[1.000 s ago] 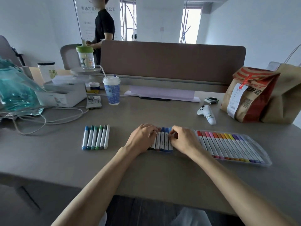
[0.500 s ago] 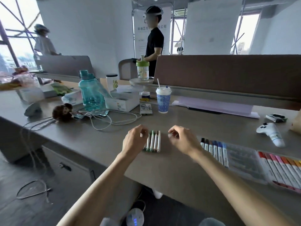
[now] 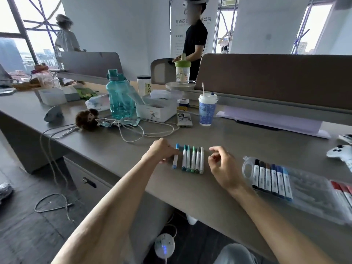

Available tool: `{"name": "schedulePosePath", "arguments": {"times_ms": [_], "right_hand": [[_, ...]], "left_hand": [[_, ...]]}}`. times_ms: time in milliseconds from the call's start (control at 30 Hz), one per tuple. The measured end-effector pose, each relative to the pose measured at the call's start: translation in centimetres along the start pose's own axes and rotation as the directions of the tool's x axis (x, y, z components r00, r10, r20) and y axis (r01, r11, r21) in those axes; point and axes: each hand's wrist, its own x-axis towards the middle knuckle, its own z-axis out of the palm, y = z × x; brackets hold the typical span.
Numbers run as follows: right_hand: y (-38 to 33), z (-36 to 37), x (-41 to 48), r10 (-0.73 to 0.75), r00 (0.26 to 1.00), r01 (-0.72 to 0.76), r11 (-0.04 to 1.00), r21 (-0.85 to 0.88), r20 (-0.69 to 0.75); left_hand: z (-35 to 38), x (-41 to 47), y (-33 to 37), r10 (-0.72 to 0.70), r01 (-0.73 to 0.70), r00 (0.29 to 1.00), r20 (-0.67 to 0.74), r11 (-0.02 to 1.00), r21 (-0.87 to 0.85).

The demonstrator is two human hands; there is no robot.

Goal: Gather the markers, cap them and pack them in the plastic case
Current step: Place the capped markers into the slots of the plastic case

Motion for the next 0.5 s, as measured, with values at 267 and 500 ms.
{"name": "schedulePosePath", "arguments": {"times_ms": [267, 500], "right_hand": [[-0.1, 0.3, 0.0, -0.041, 0.998, 0.043, 0.998, -0.050, 0.055], [-0.1, 0.8, 0.2, 0.023, 0.998, -0.022, 1.000, -0.018, 0.060]], "left_hand": [[-0.1, 0.2, 0.0, -0.008, 0.009, 1.000, 0.021, 0.999, -0.034], [0.1, -1.7, -3.5, 0.154, -0.155, 0.987, -0.050, 0.808, -0.569]]}}
